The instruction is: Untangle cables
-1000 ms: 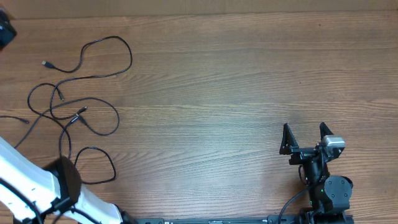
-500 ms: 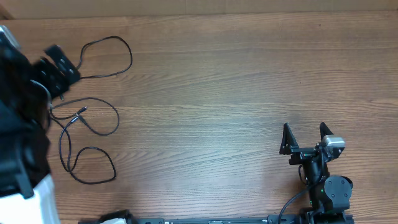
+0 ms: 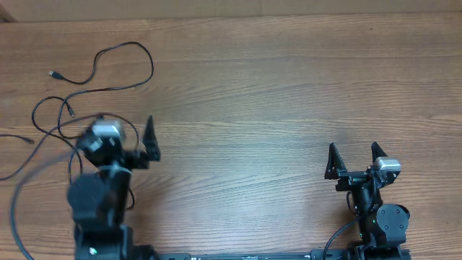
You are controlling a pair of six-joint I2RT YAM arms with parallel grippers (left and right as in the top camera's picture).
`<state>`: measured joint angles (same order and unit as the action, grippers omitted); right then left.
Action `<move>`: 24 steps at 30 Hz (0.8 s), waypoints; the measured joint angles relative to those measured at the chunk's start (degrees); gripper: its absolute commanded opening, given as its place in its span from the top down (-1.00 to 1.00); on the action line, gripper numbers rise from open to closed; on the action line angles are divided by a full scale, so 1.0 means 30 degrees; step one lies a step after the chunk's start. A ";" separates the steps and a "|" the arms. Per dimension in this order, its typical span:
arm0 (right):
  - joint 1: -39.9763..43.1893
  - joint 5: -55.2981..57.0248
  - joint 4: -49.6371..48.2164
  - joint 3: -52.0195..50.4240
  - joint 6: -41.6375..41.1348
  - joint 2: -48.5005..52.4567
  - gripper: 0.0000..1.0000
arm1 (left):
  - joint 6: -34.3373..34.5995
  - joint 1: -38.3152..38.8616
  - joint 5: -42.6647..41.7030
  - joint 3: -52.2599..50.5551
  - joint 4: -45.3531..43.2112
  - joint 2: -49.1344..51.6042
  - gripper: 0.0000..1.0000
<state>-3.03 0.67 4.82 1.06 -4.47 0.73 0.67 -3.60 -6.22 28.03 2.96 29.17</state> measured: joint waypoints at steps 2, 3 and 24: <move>0.0000 0.0007 0.0015 0.0000 0.0007 0.0000 -1.00 | -0.0415 0.0415 0.0211 -0.1829 -0.0590 -0.1443 -0.99; 0.0000 0.0015 -0.0007 0.0000 0.0007 0.0000 -1.00 | -0.0525 0.0525 0.0342 -0.2492 -0.0882 -0.1909 -0.99; 0.0000 0.0073 0.0000 0.0000 0.0000 0.0000 -1.00 | -0.0933 0.0707 0.1872 -0.9173 0.0466 -0.9428 -0.99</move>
<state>-3.03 0.89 4.82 1.06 -4.47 0.73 -2.13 -1.48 -0.60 0.51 4.36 0.89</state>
